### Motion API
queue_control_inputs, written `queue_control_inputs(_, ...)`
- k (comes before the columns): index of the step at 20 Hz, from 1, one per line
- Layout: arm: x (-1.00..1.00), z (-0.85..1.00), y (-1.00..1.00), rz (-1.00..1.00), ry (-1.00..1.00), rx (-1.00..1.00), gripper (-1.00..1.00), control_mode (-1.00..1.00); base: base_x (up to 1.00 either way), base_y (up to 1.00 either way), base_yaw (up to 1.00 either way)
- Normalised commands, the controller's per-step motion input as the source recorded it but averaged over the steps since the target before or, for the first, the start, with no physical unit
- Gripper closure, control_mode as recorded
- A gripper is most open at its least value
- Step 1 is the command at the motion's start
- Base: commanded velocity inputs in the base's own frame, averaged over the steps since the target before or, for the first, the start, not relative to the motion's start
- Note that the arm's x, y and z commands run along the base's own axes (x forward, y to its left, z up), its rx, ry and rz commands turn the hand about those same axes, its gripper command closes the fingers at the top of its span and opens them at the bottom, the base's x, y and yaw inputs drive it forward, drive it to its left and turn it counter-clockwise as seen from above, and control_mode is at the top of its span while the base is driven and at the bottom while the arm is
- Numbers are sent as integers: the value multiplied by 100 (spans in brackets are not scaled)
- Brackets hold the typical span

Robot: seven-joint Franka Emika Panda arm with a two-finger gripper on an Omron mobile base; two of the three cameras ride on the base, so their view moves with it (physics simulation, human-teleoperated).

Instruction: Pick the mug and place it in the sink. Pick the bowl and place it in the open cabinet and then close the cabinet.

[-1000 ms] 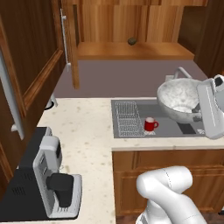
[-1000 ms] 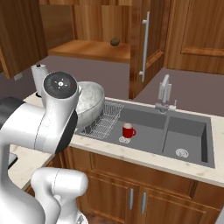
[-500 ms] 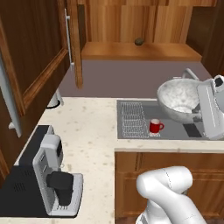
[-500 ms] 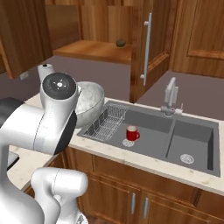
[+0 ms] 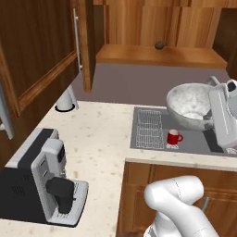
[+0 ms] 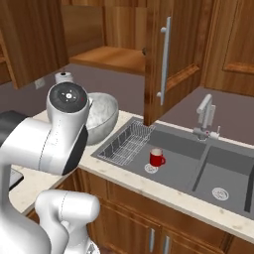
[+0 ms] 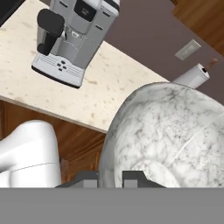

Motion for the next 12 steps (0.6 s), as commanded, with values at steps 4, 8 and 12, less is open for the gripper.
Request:
queue_control_inputs(4, 0, 0, 0, 0, 0, 0, 100, 100, 100, 100, 1)
queue_control_inputs(8, 0, 0, 0, 0, 0, 0, 100, 100, 100, 100, 0)
queue_control_inputs(12, 0, 0, 0, 0, 0, 0, 100, 100, 100, 100, 0)
